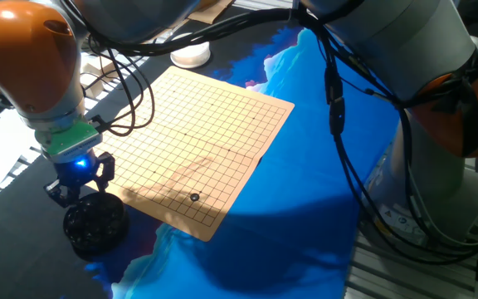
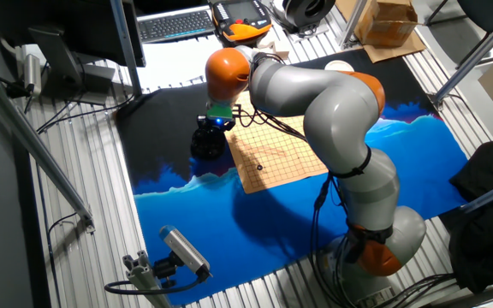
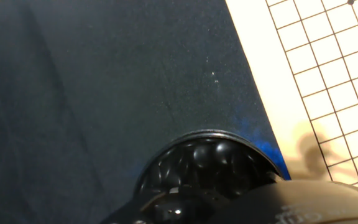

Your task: Play the first move as black on the 3-4 point in the upper right corner of the Go board

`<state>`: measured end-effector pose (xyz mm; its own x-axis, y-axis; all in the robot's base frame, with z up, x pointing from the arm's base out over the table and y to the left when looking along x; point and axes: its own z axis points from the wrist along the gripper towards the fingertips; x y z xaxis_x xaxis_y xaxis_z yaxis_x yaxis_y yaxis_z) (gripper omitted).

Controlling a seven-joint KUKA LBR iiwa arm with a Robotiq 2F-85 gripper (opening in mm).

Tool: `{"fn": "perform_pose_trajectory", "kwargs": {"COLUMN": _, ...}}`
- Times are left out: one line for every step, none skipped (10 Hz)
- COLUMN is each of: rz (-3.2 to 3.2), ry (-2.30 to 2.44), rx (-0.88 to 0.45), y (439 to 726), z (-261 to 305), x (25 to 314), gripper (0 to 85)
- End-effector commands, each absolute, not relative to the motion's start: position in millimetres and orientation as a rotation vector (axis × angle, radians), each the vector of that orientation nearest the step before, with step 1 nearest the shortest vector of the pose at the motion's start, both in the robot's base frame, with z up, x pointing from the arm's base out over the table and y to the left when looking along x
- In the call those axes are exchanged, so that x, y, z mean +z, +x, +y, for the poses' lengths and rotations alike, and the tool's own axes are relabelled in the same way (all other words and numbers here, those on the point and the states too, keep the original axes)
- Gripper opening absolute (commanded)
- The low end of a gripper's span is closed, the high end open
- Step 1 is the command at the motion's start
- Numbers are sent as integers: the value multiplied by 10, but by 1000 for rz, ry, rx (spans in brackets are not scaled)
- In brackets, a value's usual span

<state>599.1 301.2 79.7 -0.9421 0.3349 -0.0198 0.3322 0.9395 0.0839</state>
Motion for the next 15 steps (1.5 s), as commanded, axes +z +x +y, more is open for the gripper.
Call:
{"fn": "perform_pose_trajectory", "kwargs": {"rz": 3060, "ry": 526, "rx": 123, "y": 6002, "z": 3012, "x": 788, "gripper": 510}}
{"fn": "perform_pose_trajectory", "kwargs": {"rz": 3060, "ry": 526, "rx": 123, "y": 6016, "z": 3012, "x": 777, "gripper": 510}}
{"fn": "perform_pose_trajectory", "kwargs": {"rz": 3060, "ry": 529, "rx": 123, "y": 6034, "z": 3011, "x": 764, "gripper": 340}}
{"fn": "perform_pose_trajectory", "kwargs": {"rz": 3062, "ry": 529, "rx": 128, "y": 6049, "z": 3002, "x": 757, "gripper": 340}}
{"fn": "perform_pose_trajectory", "kwargs": {"rz": 3062, "ry": 527, "rx": 128, "y": 6063, "z": 2995, "x": 751, "gripper": 340}}
{"fn": "perform_pose_trajectory", "kwargs": {"rz": 3062, "ry": 524, "rx": 128, "y": 6077, "z": 2986, "x": 746, "gripper": 340}}
{"fn": "perform_pose_trajectory", "kwargs": {"rz": 3062, "ry": 524, "rx": 128, "y": 6088, "z": 2985, "x": 737, "gripper": 340}}
{"fn": "perform_pose_trajectory", "kwargs": {"rz": 3061, "ry": 524, "rx": 128, "y": 6096, "z": 2984, "x": 731, "gripper": 340}}
{"fn": "perform_pose_trajectory", "kwargs": {"rz": 3061, "ry": 524, "rx": 130, "y": 6103, "z": 2981, "x": 726, "gripper": 340}}
{"fn": "perform_pose_trajectory", "kwargs": {"rz": 3061, "ry": 522, "rx": 130, "y": 6112, "z": 2978, "x": 719, "gripper": 340}}
{"fn": "perform_pose_trajectory", "kwargs": {"rz": 3062, "ry": 519, "rx": 130, "y": 6118, "z": 2974, "x": 713, "gripper": 340}}
{"fn": "perform_pose_trajectory", "kwargs": {"rz": 3062, "ry": 517, "rx": 133, "y": 6115, "z": 2967, "x": 711, "gripper": 340}}
{"fn": "perform_pose_trajectory", "kwargs": {"rz": 3065, "ry": 515, "rx": 136, "y": 6113, "z": 2965, "x": 710, "gripper": 340}}
{"fn": "perform_pose_trajectory", "kwargs": {"rz": 3065, "ry": 513, "rx": 131, "y": 6112, "z": 2965, "x": 711, "gripper": 340}}
{"fn": "perform_pose_trajectory", "kwargs": {"rz": 3066, "ry": 511, "rx": 133, "y": 6110, "z": 2964, "x": 711, "gripper": 340}}
